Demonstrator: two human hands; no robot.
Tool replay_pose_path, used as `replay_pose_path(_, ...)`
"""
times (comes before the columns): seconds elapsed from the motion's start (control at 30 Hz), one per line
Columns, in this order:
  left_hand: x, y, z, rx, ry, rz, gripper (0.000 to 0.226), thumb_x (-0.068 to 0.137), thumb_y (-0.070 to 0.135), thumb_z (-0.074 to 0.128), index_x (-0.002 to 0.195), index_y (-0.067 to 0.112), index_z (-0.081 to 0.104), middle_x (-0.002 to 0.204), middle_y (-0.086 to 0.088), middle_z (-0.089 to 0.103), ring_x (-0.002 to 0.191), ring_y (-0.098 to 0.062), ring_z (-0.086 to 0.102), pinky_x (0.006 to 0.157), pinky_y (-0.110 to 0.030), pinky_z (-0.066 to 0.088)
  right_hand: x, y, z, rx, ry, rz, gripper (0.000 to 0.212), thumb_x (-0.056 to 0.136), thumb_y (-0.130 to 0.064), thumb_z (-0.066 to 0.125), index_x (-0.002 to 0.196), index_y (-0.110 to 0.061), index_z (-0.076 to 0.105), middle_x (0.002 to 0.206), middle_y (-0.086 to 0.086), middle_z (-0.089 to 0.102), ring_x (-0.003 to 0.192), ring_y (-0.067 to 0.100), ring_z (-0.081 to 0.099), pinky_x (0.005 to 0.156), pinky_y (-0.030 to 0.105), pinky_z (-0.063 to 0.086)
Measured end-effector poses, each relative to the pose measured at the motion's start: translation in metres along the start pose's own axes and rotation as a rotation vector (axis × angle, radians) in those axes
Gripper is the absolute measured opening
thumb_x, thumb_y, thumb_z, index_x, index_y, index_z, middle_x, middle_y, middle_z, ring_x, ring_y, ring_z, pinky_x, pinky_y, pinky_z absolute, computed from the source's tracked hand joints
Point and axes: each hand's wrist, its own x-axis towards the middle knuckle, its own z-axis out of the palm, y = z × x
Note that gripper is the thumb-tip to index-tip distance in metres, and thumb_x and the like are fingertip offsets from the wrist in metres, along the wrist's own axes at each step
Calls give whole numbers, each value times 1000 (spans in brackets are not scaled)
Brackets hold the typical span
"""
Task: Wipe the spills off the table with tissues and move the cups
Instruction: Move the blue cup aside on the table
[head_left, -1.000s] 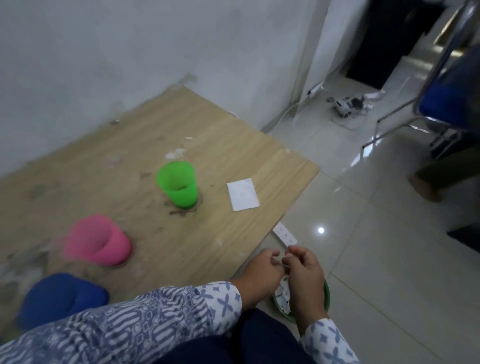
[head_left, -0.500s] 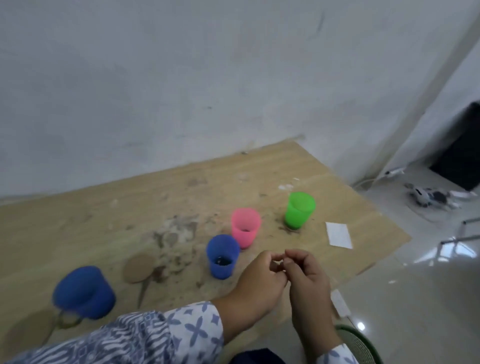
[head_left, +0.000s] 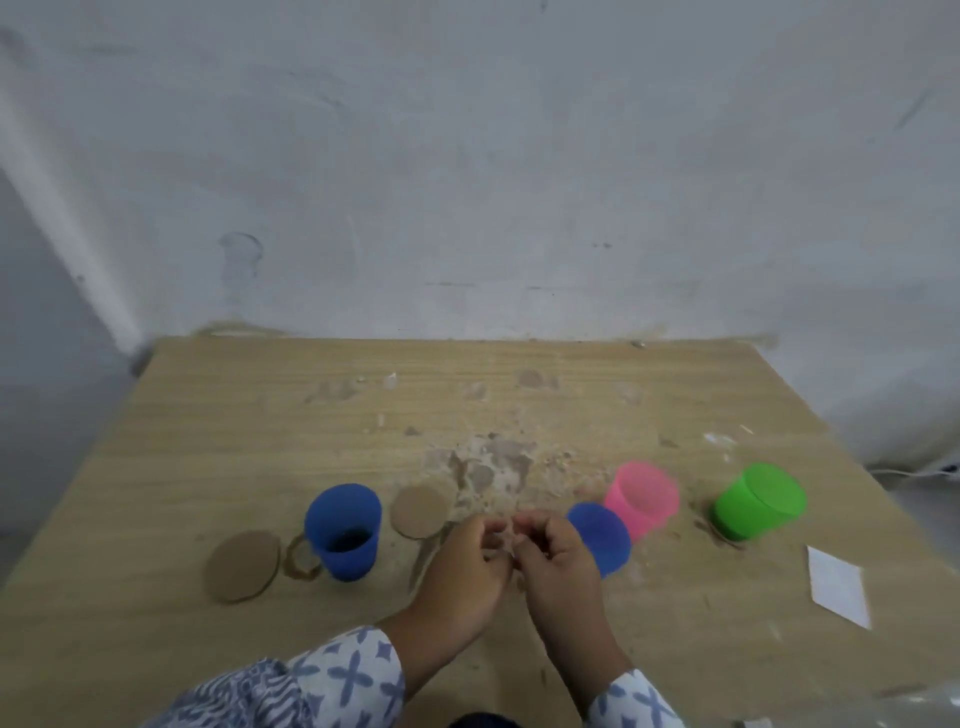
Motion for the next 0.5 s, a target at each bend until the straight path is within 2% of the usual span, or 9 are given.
replay_pose_path(0.13,14,-32,-12,139,64,-54,35,95,18,54,129,18,47,117,6,51,98,-3,49,71,-8,38,12,29,25,-265,-146,64,19,86,-7,54,92,-25,59,97,-5,59,88,6,56,70,11,42)
replay_pose_path(0.2,20,-45,-14,216,101,-71,39,93,15,54,132,17,46,126,1,50,106,-7,49,79,-11,37,15,40,30,-353,-202,66,20,87,-9,52,99,-24,59,97,-6,56,91,8,55,76,16,42)
replay_pose_path(0.3,31,-58,-13,303,126,-73,42,90,15,55,131,17,46,130,-1,48,114,-12,48,89,-18,38,21,52,32,-489,-260,4,22,87,-9,51,105,-20,59,100,-5,54,89,7,49,75,11,37)
replay_pose_path(0.4,43,-59,-14,369,155,-74,47,91,18,55,136,16,40,136,-2,39,120,-17,42,95,-23,38,27,60,31,-596,-294,-34,25,88,-11,51,112,-14,58,112,1,53,98,13,51,84,19,39)
replay_pose_path(0.5,57,-56,-14,468,148,-115,59,93,22,53,145,15,25,152,-8,17,139,-26,22,111,-34,26,31,65,29,-652,-321,-73,28,90,-13,49,117,-12,56,117,3,49,102,15,50,86,18,37)
